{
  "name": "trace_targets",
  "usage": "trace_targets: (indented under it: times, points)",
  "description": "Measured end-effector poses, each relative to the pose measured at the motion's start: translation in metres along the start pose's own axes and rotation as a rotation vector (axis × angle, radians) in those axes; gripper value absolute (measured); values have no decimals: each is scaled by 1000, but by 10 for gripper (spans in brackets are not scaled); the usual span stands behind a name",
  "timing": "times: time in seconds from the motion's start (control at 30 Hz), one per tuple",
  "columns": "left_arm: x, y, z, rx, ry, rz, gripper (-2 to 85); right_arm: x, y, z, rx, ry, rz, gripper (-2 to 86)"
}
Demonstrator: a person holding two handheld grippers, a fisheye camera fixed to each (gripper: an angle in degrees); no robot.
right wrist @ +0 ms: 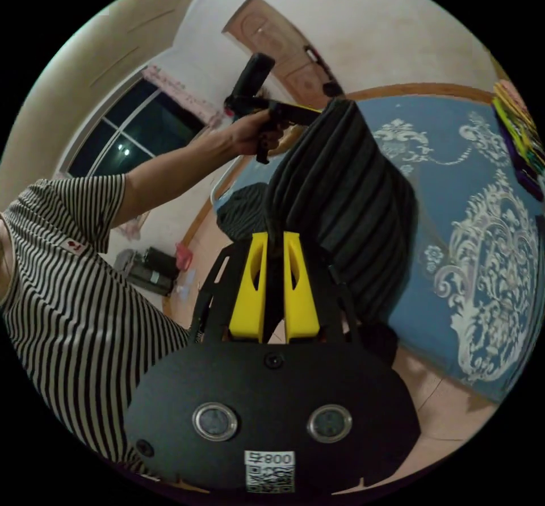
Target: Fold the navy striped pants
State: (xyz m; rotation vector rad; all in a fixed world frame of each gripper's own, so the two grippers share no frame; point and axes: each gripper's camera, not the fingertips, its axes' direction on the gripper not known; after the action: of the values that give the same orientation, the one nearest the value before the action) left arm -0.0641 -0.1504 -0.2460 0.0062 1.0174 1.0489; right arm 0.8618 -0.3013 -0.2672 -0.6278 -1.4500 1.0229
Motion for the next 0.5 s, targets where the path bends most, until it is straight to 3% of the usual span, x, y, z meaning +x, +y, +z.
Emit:
trace_targets:
  times: [0.3,0.5]
  points:
    - [-84,182,-35,-10,-19,-375,7,3,-45,113,-242,-17,-8,47]
    - [-103,308,-76,188,72,-566,2,11,-67,171,-360,-57,8,49]
